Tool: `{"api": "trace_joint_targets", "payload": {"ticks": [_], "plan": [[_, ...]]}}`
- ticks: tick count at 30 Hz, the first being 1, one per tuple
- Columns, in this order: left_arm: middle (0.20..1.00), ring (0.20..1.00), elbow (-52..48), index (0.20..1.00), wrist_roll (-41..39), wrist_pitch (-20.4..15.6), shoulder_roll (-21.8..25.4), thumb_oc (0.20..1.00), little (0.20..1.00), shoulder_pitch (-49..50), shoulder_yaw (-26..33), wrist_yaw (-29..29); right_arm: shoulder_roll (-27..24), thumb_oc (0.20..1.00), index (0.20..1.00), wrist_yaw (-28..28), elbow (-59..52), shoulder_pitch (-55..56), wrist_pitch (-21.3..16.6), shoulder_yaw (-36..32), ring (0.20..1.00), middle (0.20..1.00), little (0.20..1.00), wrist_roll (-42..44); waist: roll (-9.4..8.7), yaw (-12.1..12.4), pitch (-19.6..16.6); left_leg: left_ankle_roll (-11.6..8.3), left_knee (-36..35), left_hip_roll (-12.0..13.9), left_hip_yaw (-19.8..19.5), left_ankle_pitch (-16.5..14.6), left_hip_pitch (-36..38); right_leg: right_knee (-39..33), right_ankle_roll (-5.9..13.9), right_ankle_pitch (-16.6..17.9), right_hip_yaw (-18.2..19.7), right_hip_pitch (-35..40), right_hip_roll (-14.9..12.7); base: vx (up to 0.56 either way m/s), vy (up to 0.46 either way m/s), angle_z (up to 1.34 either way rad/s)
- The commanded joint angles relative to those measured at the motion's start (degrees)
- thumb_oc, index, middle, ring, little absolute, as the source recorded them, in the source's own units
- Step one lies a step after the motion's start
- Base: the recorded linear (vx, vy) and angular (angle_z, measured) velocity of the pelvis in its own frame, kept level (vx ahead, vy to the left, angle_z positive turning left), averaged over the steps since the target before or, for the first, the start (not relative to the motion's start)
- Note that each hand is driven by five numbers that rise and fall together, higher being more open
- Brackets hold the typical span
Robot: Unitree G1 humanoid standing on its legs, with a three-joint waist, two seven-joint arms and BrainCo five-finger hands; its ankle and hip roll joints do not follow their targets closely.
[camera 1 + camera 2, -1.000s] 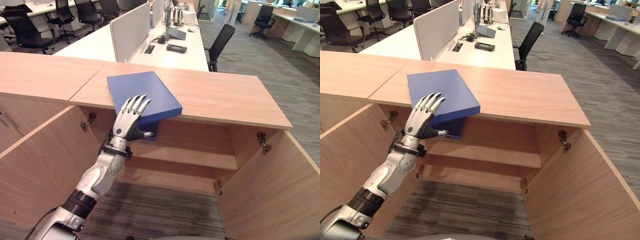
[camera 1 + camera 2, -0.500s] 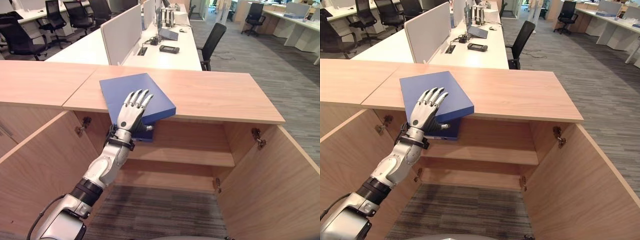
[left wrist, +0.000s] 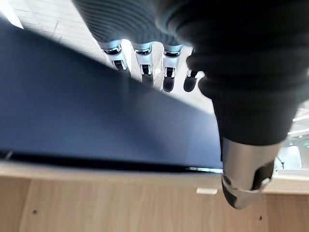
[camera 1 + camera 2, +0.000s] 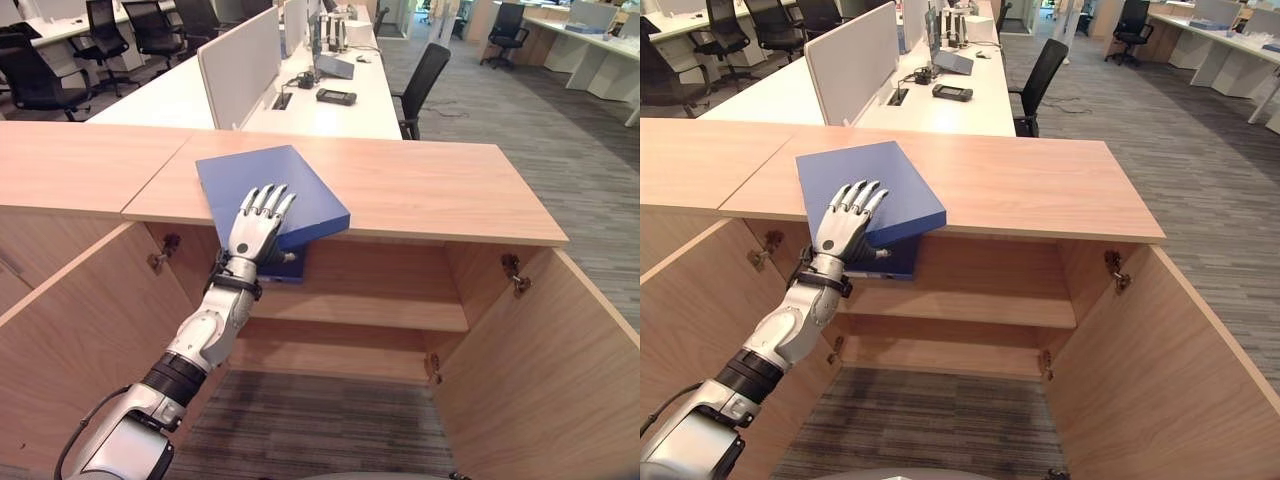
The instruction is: Put the empty folder in the office cabinet
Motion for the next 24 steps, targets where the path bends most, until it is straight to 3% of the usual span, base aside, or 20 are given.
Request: {"api": "trace_joint_targets", "payload": {"ticks": [1, 15, 24], "plan": [[1.000, 1.000, 3.66, 1.000, 2.43, 0.43, 0.31, 1.000, 1.000, -10.29, -0.27, 0.84, -1.14, 1.000, 1.000, -0.05, 1.71, -3.86, -0.22, 2.57, 1.000, 1.000, 1.000, -0.88, -1.60, 0.50, 1.28, 1.88, 0.12, -3.18, -1.01, -8.75, 2.27, 0.24, 0.26, 0.83, 0.97, -2.57, 3.24, 0.00, 0.000, 0.00], [1.000, 1.000, 10.25, 1.000, 4.23, 2.37, 0.40, 1.000, 1.000, -13.87, -3.22, 0.17, -1.60, 1.000, 1.000, 0.33, 2.36, -4.25, -0.22, 2.96, 1.000, 1.000, 1.000, -1.07, -1.52, -0.03, 1.03, 1.96, 0.12, -3.36, -0.55, -8.92, 2.63, 0.24, 0.28, 0.91, 1.30, -2.63, 3.34, 0.00, 0.000, 0.00], [1.000, 1.000, 16.05, 1.000, 7.08, 5.71, 1.39, 1.000, 1.000, -17.89, -4.74, 1.12, -1.67, 1.000, 1.000, 0.40, 2.66, -4.43, -0.27, 3.63, 1.000, 1.000, 1.000, -1.38, -1.50, -0.45, 0.89, 1.97, 0.12, -3.35, -0.19, -9.01, 2.88, 0.24, 0.40, 1.02, 1.56, -2.66, 3.39, 0.00, 0.000, -0.03]]}}
